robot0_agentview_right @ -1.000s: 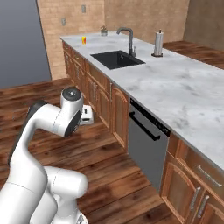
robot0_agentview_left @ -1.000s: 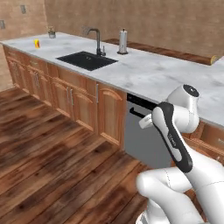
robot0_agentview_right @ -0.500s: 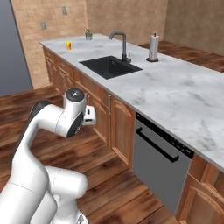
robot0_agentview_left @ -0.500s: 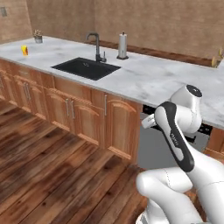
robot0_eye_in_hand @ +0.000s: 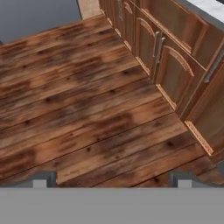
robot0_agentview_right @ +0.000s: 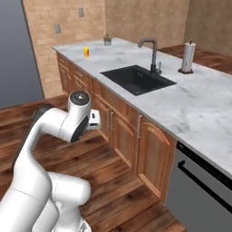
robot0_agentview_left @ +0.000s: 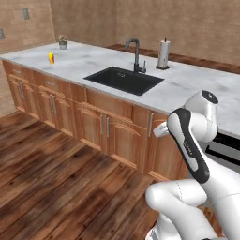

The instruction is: Place the pitcher and cup on the dining counter for serving.

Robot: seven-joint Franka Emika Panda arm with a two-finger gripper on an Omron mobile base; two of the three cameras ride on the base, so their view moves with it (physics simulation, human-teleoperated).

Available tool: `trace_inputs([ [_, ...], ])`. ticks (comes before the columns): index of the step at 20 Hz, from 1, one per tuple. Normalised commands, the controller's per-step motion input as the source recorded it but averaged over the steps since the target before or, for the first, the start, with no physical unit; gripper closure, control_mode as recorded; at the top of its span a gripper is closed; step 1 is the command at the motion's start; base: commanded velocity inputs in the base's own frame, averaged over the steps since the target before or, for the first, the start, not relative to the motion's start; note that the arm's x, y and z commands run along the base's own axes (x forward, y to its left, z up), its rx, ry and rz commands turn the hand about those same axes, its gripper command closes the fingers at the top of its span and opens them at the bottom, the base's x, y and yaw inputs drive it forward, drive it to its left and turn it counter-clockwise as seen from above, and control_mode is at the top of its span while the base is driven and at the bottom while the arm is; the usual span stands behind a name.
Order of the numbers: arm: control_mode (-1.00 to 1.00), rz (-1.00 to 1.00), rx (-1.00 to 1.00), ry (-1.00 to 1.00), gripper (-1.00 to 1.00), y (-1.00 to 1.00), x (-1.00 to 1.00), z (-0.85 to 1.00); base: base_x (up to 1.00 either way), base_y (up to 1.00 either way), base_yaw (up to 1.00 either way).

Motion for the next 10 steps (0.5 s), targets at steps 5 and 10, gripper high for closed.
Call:
trace_inputs([
  [5, 1.00, 0.00, 0.00, 0.00, -1.00, 0.00, 0.00, 0.00, 1.00, 0.83, 0.11],
  [10, 1.00, 0.00, 0.00, 0.00, -1.00, 0.00, 0.00, 0.00, 1.00, 0.85, 0.07],
])
